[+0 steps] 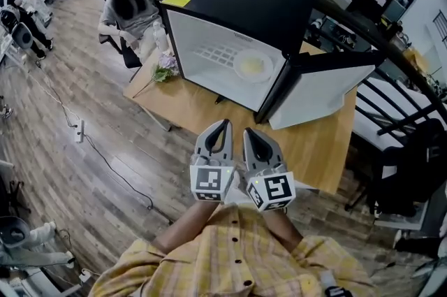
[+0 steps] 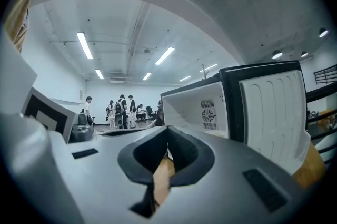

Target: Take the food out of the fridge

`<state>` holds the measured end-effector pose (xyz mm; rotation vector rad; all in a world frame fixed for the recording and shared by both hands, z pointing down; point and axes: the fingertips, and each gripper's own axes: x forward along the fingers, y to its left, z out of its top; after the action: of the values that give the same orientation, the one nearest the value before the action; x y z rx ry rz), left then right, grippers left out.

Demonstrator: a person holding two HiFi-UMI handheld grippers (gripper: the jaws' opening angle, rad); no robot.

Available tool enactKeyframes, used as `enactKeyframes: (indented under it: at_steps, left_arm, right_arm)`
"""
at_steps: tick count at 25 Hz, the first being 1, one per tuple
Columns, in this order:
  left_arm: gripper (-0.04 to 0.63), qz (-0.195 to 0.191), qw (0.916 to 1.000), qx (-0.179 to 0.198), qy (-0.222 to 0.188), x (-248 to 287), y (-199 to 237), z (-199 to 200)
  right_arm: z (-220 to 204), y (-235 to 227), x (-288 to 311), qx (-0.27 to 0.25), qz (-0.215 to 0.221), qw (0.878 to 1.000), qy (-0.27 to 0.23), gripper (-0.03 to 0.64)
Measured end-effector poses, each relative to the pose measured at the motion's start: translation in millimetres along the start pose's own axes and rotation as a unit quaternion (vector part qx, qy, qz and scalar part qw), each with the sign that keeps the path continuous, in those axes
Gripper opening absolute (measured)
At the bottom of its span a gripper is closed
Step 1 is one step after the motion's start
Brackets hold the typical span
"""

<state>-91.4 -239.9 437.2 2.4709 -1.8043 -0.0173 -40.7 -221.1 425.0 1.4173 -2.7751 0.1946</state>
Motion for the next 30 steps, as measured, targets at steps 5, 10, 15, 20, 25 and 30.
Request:
enactKeyframes:
  at_steps: [5,10,15,20,25,30]
  left_arm:
    - [0.006,0.001,0.9998,-0.001,0.020,27,8,-10]
    - [0.006,0.003,0.9992,-0.013,0.038,54,18,-19]
    - [0.008,-0.007,0.9967,-0.048,0.066,79,28,-35]
    - [0.008,-0.006,0.9944,-0.056,0.089,100,31,-46]
    - [0.008,-0.014,0.9860,-0.134,0.099,121,33,-58]
    - [0.008,-0.020,0.9685,-0.225,0.104,140,36,-71]
  right_arm:
    - [-4,-14,16,0.005,0.001,1.000,0.007,0.008]
    - [-5,-27,28,0.008,0.003,1.000,0.010,0.007]
    - [-6,-39,38,0.013,0.001,1.000,0.009,0.008]
    - [-6,-50,42,0.007,-0.006,1.000,0.009,0.008]
    - [-6,-58,44,0.012,-0.011,1.000,0.008,0.008]
    - [-8,-68,45,0.017,-0.022,1.000,0.008,0.008]
